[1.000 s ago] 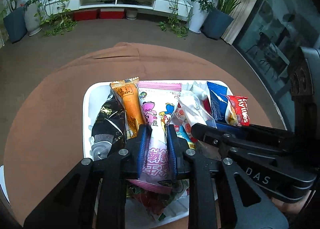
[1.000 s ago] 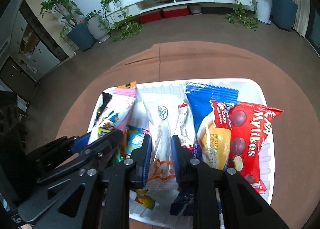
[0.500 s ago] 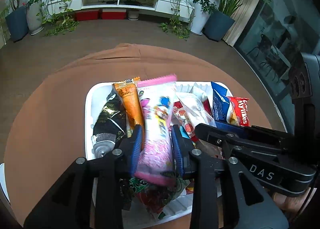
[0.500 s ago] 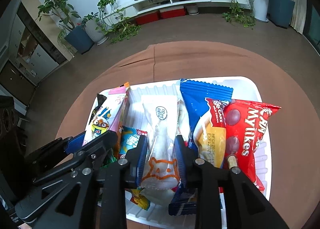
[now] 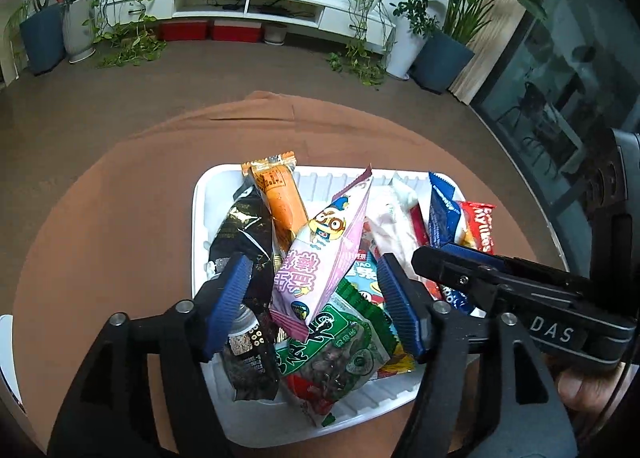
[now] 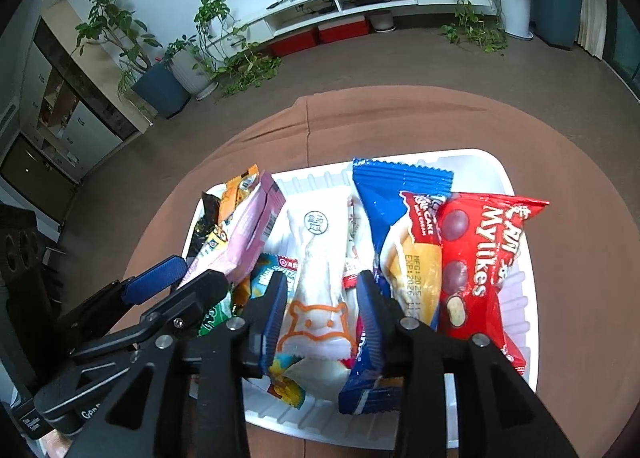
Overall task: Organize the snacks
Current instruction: 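Open both grippers to release the wrappers and withdraw from the tray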
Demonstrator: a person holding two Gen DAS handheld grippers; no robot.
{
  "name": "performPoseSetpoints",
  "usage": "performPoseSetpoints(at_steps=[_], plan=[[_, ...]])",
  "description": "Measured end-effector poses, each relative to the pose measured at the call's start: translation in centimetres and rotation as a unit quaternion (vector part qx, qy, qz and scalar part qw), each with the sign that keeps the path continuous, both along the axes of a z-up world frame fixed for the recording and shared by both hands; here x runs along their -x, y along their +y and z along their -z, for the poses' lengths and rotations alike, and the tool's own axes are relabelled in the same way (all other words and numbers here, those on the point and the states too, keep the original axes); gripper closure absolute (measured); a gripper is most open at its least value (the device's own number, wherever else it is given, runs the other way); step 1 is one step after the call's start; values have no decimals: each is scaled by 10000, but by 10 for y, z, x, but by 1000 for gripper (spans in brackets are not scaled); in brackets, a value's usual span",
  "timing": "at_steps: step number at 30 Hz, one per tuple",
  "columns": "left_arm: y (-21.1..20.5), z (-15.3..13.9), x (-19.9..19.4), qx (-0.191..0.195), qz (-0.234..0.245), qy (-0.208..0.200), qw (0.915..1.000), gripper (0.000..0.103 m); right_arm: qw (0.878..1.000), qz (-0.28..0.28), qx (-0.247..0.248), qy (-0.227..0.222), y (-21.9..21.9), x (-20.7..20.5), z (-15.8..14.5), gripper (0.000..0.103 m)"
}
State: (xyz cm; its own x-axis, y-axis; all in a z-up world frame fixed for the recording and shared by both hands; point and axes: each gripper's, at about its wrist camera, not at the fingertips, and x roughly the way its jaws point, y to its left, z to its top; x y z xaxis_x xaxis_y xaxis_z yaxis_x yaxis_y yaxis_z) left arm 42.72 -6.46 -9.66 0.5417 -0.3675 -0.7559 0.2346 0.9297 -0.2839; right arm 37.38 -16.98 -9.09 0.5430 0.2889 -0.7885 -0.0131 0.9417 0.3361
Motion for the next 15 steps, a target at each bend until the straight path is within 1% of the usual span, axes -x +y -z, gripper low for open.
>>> performPoseSetpoints(at_steps=[2,4,5,6,7,8,9,10,11,12,13,15], plan=[[2,-6,5,30,-21,-51,10000,36,10000,25,-41,-65,-1,2,-5,58],[6,-13,10,50,-30,-114,9999,33,9999,36,-69,-114,-2,5,-9,55],[7,-16,13,51,-39,-151,9999,28,9998,50,-107,-148,-2,7,-11,54],[9,-19,17,59,-44,-198,9998,21,9997,62,-134,-171,-3,9,-13,52],[11,-23,21,70,-47,-258,9996,17,9996,86,-169,-211,-4,12,-15,48],[14,-26,26,77,-51,-309,9995,7,9994,114,-199,-249,-5,15,-18,45],[17,-33,35,94,-47,-433,9990,1,9990,150,-270,-328,-8,21,-22,40],[18,-38,42,91,-62,-570,9983,1,9985,163,-328,-405,-9,26,-25,33],[18,-44,50,64,-95,-709,9974,1,9979,182,-371,-507,-10,33,-29,29],[19,-50,60,20,-120,-866,9962,1,9967,221,-376,-681,-11,43,-36,23],[18,-58,71,1,-109,-1043,9945,1,9958,239,-362,-806,-12,51,-41,19],[18,-71,95,-73,-92,-1399,9901,0,9932,251,-330,-1091,-12,70,-52,14]])
